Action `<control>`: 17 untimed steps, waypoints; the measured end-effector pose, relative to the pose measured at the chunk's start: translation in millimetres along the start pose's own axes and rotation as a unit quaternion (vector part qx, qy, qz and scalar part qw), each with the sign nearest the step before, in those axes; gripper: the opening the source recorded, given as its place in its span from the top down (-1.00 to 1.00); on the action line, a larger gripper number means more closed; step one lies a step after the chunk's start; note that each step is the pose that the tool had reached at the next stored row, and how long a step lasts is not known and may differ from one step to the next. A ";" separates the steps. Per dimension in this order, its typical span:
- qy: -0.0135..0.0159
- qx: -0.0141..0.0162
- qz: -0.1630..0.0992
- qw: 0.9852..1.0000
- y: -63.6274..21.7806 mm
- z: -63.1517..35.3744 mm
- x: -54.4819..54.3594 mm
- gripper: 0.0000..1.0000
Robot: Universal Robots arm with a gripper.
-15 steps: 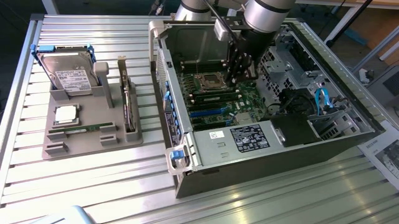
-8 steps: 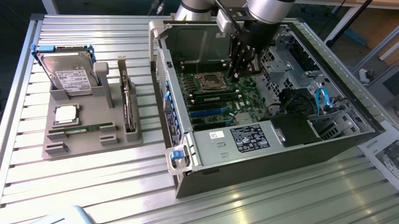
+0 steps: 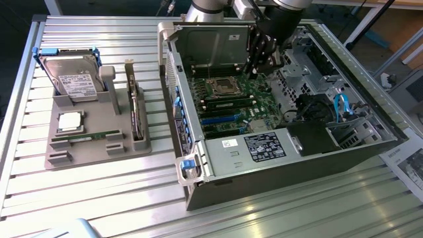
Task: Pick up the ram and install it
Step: 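Insert the ram into the slot, then press down the ram until it locks into place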
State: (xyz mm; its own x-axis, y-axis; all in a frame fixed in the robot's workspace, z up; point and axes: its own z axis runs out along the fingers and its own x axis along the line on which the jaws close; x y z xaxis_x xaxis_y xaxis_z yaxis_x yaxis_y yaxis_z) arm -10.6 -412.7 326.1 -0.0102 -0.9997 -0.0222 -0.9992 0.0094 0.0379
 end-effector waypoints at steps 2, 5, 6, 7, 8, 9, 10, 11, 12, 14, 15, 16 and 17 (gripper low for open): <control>0.000 0.000 0.000 1.000 0.0 -0.1 0.0 0.49; 0.000 0.000 0.000 1.000 0.0 -0.1 0.0 0.49; 0.000 0.000 0.000 1.000 0.0 -0.1 0.0 0.49; 0.000 0.000 0.000 1.000 0.0 -0.1 0.0 0.49; 0.000 0.000 0.000 1.000 0.0 -0.1 0.0 0.49; 0.000 0.000 0.000 1.000 0.0 -0.1 0.0 0.49; 0.000 0.000 0.000 1.000 0.0 -0.1 0.0 0.49; 0.000 0.000 0.000 1.000 0.0 -0.1 0.0 0.49; 0.000 0.000 0.000 1.000 0.0 -0.1 0.0 0.49; 0.000 0.000 0.000 1.000 0.0 -0.1 0.0 0.52; 0.000 0.000 0.000 1.000 0.0 -0.1 0.0 0.65; 0.000 0.000 0.000 1.000 0.0 -0.1 0.0 0.78; 0.000 0.000 0.000 1.000 0.0 -0.1 0.0 0.78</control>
State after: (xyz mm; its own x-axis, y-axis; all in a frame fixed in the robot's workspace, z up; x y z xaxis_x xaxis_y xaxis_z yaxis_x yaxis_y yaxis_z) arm -10.6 -412.7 326.2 -0.0102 -0.9997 -0.0221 -0.9992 0.0094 0.0379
